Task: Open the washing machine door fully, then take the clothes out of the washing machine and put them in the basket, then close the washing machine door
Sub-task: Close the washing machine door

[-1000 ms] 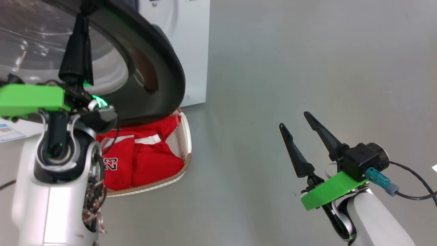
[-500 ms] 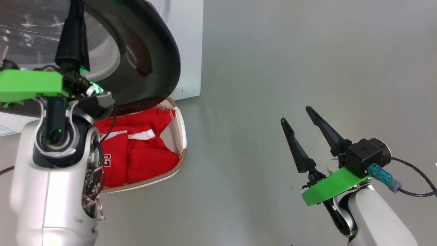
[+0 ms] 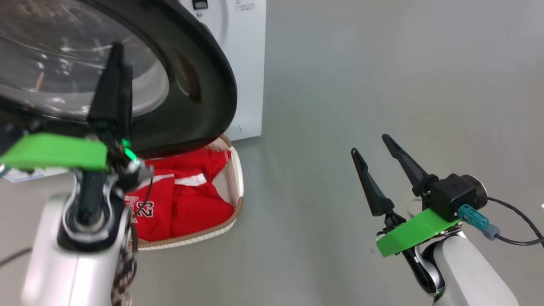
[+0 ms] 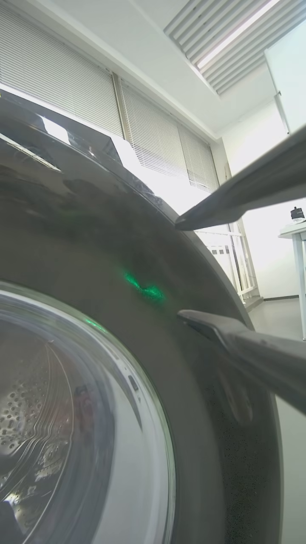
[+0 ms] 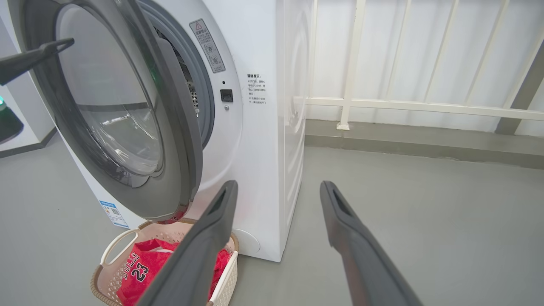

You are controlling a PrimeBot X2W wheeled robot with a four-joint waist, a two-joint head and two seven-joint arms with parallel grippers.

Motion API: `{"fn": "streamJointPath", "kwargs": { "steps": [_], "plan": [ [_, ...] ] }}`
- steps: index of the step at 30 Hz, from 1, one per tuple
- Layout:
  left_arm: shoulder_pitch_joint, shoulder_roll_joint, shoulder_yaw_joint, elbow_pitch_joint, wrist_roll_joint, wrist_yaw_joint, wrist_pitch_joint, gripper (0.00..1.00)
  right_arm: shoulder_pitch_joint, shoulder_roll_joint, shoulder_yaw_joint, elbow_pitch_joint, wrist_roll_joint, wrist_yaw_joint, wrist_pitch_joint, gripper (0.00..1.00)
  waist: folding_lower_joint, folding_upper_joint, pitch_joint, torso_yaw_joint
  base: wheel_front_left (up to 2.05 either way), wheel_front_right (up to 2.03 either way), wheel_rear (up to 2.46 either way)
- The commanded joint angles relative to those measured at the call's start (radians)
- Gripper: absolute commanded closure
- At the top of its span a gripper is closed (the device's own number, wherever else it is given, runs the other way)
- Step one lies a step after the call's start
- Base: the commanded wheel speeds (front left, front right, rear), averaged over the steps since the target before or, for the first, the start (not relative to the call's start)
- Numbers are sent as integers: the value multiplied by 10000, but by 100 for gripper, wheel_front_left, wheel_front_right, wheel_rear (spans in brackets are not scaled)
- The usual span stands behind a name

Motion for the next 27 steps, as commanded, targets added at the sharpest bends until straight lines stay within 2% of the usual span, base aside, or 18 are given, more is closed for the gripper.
{"fn": "streamJointPath", "kwargs": {
  "steps": [1, 10, 11, 20, 27],
  "plan": [
    [343, 446, 135, -443, 328, -201, -82, 0, 98, 27, 108, -183, -87, 4, -63, 0, 0, 0, -305, 143, 0, 0, 0],
    [2111, 1823, -889, -960, 4122, -37, -1775, 0, 449, 170, -151, -85, -201, 4, -63, 0, 0, 0, -1136, 252, 0, 0, 0],
    [2111, 1823, -889, -960, 4122, -37, -1775, 0, 449, 170, -151, -85, -201, 4, -63, 0, 0, 0, -1136, 252, 0, 0, 0],
    [3489, 2323, -1378, -1176, 7208, 355, -2538, 0, 968, 268, -536, -188, -338, 4, -63, 0, 0, 0, -1890, 299, 0, 0, 0],
    [4606, 2276, -991, -1681, 9488, 523, -2585, 0, 1321, 298, -760, -398, -501, 4, -63, 0, 0, 0, -2253, 303, 0, 0, 0]
  ]
}}
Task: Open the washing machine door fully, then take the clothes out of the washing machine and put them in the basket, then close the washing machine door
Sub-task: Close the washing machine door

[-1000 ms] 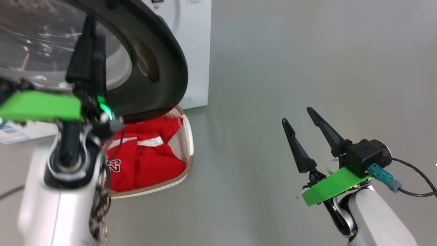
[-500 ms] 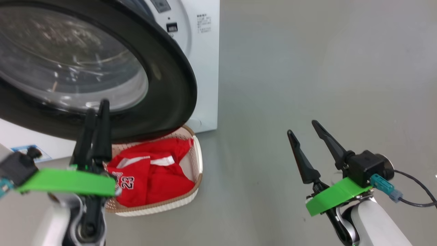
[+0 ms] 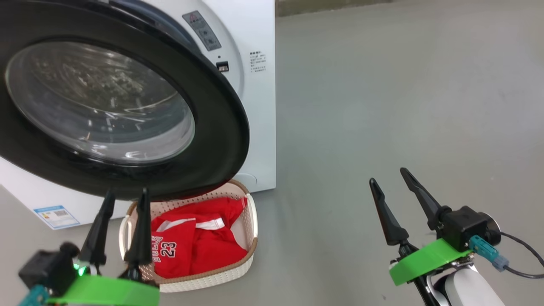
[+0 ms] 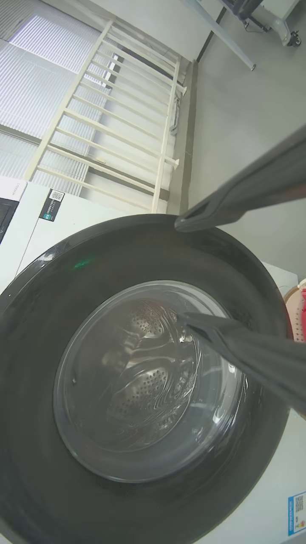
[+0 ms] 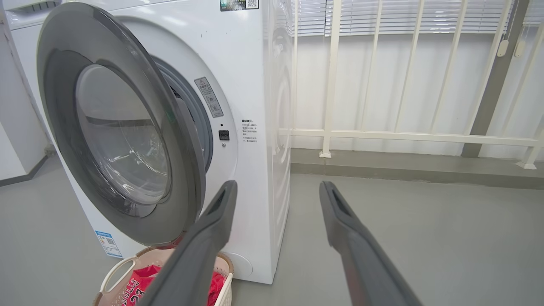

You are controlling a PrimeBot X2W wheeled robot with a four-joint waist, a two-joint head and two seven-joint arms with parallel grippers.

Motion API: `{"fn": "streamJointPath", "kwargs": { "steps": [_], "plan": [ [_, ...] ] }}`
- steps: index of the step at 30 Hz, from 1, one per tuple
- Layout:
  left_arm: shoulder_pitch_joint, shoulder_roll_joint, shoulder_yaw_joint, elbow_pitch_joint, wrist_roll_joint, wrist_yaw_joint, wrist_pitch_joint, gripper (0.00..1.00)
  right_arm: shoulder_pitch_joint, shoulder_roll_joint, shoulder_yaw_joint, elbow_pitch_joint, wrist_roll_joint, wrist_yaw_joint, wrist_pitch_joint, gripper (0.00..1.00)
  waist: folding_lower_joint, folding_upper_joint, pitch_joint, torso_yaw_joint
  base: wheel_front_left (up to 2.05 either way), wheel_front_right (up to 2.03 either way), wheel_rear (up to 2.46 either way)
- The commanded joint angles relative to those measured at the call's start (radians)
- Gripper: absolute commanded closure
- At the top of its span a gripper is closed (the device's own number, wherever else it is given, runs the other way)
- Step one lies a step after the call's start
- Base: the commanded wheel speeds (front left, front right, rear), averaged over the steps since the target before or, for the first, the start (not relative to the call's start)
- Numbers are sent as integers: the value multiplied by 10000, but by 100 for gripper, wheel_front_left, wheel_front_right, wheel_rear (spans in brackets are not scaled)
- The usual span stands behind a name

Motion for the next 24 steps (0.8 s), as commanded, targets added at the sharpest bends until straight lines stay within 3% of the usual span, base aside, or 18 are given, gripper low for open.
{"fn": "streamJointPath", "kwargs": {
  "steps": [1, 8, 24],
  "plan": [
    [-20, 212, 488, -320, 307, 80, -114, 0, -34, 6, 122, -296, -90, 4, -63, 0, 0, 0, -110, 29, 0, 0, 0],
    [1296, -209, 1173, -439, 2047, -56, -117, 0, 460, 53, -174, -478, -130, 4, -63, 0, 0, 0, -459, 86, 0, 0, 0],
    [2355, -1363, 2300, -5, 3221, -952, -118, 0, 857, 63, 178, -374, -180, 4, -63, 0, 0, 0, -778, 56, 0, 0, 0]
  ]
}}
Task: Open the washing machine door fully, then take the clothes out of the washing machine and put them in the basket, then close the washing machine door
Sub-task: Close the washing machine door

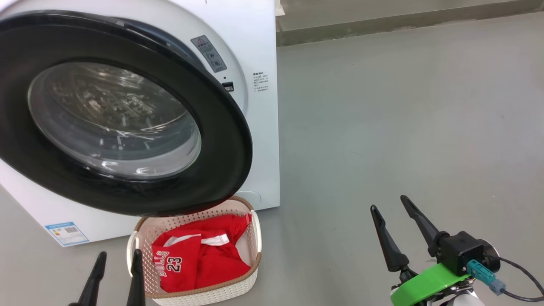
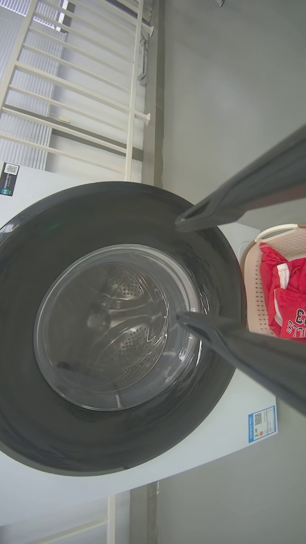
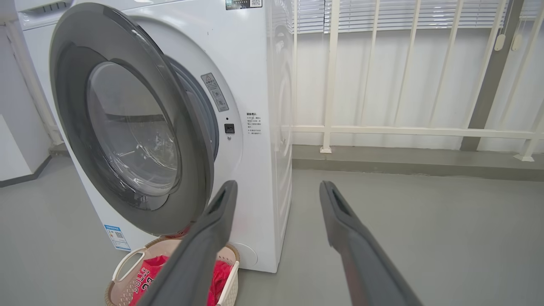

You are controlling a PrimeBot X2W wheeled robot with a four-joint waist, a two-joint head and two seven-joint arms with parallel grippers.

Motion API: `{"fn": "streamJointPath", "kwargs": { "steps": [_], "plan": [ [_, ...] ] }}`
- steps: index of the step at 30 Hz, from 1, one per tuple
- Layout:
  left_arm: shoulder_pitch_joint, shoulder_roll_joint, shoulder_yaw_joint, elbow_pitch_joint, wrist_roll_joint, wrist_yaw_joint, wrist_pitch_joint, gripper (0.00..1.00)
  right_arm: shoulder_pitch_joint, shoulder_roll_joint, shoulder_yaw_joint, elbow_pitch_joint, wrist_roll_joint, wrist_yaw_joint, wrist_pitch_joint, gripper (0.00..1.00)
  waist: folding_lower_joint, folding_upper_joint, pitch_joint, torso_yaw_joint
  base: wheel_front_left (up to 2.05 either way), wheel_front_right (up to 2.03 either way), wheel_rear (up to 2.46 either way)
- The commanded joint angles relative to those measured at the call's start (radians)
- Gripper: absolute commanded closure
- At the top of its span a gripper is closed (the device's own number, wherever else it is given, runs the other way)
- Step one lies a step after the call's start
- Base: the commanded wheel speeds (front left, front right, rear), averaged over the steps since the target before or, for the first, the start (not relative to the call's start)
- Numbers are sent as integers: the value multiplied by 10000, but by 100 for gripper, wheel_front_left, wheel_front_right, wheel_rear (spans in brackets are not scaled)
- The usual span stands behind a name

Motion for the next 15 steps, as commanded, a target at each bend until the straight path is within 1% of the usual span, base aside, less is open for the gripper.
{"fn": "streamJointPath", "kwargs": {
  "steps": [1, 13, 14, 15],
  "plan": [
    [-234, 2, 456, -154, 162, -155, -89, 0, -181, -31, 297, -228, -51, 4, -63, 0, 0, -1, 16, 5, 0, 0, 0],
    [-312, -378, 670, 14, 518, -574, -89, 0, -393, -34, 468, -85, 60, 4, -63, 0, 0, -1, 104, 188, 0, 0, 0],
    [-321, -403, 669, 31, 538, -600, -89, 0, -443, -45, 525, -3, 76, 4, -63, 3, 0, -1, 108, 222, 0, 0, 0],
    [-329, -427, 672, 45, 551, -621, -89, 0, -512, -49, 572, 75, 89, 4, -63, 18, 0, -1, 115, 252, 0, 0, 0]
  ]
}}
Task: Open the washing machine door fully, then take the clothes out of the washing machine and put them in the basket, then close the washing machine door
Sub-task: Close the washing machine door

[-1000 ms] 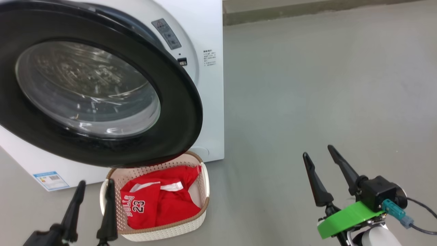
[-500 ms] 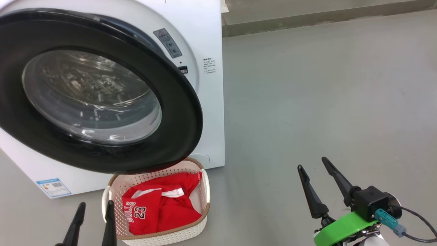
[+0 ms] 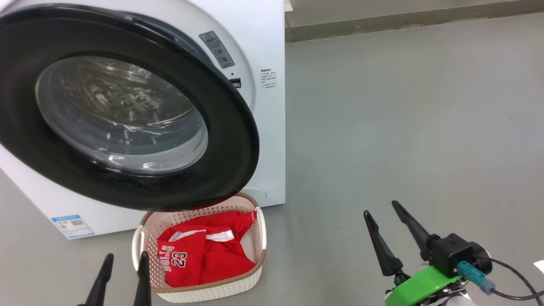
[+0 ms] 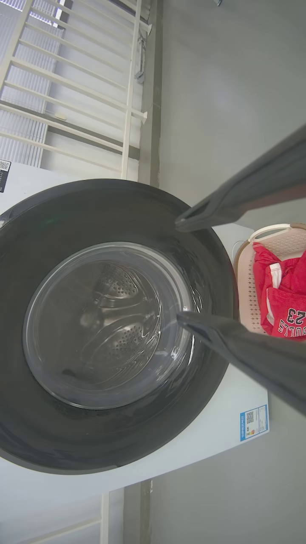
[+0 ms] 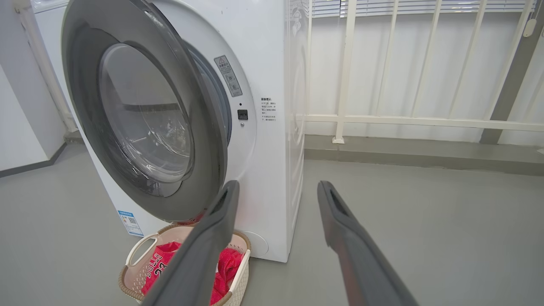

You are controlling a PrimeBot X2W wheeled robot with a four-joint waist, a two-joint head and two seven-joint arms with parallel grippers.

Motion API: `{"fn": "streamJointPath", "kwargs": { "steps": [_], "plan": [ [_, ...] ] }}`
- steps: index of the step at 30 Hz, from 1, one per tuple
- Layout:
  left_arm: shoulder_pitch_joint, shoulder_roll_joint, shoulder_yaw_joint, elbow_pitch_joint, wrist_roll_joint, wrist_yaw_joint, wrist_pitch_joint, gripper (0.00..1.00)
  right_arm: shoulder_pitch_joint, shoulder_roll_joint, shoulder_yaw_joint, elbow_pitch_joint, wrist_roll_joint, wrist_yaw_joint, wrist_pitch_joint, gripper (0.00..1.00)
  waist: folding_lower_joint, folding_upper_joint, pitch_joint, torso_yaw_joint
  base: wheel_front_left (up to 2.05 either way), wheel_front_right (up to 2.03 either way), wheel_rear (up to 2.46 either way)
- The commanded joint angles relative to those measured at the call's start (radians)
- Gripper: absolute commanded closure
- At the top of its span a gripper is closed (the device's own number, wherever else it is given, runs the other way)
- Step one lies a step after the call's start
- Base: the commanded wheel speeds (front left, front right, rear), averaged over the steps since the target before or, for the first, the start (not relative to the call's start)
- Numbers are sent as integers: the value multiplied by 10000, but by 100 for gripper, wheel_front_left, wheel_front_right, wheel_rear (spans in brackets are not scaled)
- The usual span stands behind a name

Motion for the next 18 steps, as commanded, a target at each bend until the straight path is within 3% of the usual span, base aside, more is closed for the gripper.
{"fn": "streamJointPath", "kwargs": {
  "steps": [1, 3, 4, 18],
  "plan": [
    [-343, 28, 341, -187, 89, -59, -89, 0, -533, -34, 344, -126, 90, 4, -63, 53, 0, 0, 31, 81, 0, 0, 0],
    [-377, -3, 309, -170, 144, -103, -89, 0, -738, -60, 505, 72, 143, 4, -63, 94, 0, 0, 61, 169, 0, 0, 0],
    [-395, -16, 290, -168, 170, -123, -89, 0, -852, -64, 570, 177, 176, 4, -63, 100, 0, 0, 76, 212, 0, 0, 0],
    [-584, -176, -106, -320, 398, -260, -89, 0, -2924, -207, 2200, 2049, 684, 4, -63, 100, 0, 0, 503, 1091, 0, 0, 0]
  ]
}}
